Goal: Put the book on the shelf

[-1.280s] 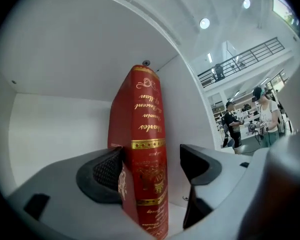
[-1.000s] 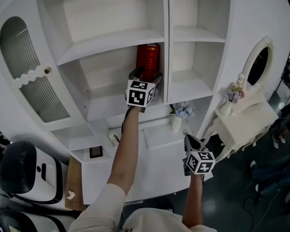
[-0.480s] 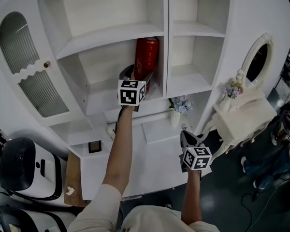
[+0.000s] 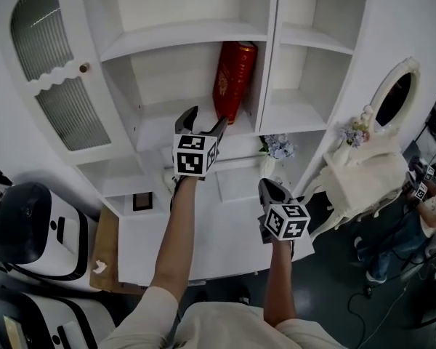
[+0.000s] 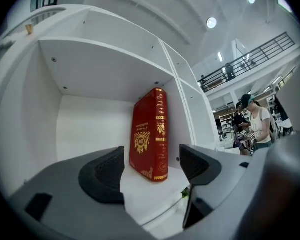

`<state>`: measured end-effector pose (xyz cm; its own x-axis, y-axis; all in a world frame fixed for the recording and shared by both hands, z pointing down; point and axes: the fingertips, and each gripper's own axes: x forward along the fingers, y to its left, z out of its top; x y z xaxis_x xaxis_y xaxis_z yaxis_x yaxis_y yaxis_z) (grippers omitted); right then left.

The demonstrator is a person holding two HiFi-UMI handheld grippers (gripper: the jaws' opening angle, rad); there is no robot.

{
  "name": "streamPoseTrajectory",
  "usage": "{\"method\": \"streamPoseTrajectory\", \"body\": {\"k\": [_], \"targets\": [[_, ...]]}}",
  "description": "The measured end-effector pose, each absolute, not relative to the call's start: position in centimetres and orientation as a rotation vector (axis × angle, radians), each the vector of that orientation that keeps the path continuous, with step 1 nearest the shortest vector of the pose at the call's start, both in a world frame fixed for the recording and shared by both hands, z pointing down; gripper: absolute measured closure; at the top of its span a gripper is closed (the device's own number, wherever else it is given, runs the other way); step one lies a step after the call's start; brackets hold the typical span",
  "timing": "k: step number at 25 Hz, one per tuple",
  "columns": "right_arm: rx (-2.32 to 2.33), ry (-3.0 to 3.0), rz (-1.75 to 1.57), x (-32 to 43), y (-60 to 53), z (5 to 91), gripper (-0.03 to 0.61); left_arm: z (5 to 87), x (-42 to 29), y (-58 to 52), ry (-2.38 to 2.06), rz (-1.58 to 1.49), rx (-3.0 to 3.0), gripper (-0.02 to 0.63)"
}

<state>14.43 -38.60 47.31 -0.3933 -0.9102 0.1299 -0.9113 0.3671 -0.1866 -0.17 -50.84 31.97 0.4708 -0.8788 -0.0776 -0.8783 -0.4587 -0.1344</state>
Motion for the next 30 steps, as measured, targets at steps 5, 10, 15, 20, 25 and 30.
{"method": "streamPoseTrajectory", "body": {"k": [5, 10, 15, 20, 25, 30], "targets": [[1.670, -2.638, 0.318, 11.5, -38.2, 46.4, 0.552, 33.3, -1.9, -47.3, 1.556, -0.008, -2.530, 0.255], [1.623, -2.674, 0.263, 9.4, -37.4, 45.4, 0.551, 33.8, -3.9, -43.7, 1.570, 0.073, -2.500, 0.255], [1.624, -2.690, 0.224, 8.8, -37.2, 44.4, 0.551, 34.6, -5.0, -41.3, 1.585, 0.099, -2.492, 0.256], [1.648, -2.691, 0.177, 8.8, -36.9, 43.3, 0.551, 35.5, -5.0, -38.6, 1.584, 0.084, -2.468, 0.256], [1.647, -2.714, 0.128, 8.1, -36.7, 42.0, 0.552, 38.6, -5.4, -36.1, 1.645, 0.114, -2.553, 0.256], [1.623, -2.731, 0.113, 7.4, -36.5, 41.8, 0.551, 40.8, -5.7, -35.2, 1.644, 0.067, -2.565, 0.255]]}}
